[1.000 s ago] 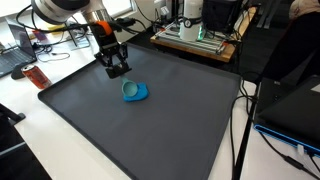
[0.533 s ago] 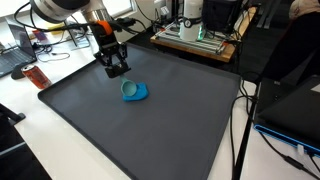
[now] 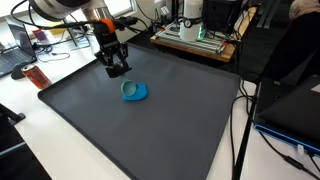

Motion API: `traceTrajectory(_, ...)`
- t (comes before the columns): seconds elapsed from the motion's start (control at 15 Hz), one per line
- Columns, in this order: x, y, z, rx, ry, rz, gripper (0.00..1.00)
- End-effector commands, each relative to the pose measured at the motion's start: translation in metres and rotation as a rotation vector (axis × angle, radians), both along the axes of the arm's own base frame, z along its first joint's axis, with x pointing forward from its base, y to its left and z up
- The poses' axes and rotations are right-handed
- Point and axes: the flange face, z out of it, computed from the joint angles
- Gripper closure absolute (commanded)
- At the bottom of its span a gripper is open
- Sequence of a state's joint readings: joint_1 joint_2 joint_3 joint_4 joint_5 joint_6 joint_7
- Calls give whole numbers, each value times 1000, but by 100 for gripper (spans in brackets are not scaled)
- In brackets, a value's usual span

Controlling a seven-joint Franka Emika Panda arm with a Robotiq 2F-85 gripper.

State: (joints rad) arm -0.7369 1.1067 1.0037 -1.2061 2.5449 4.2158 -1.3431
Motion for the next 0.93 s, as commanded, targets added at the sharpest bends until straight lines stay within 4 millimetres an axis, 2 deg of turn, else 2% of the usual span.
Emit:
traceTrajectory(0.0, -9, -7, 22, -62, -13, 62, 78)
traceTrajectory(0.2, -10, 0, 35, -93, -37, 106, 78)
traceTrajectory(0.53, -12, 8, 71, -157, -102, 184, 78)
traceTrajectory(0.87, -11, 25, 85, -271, -115, 270, 78)
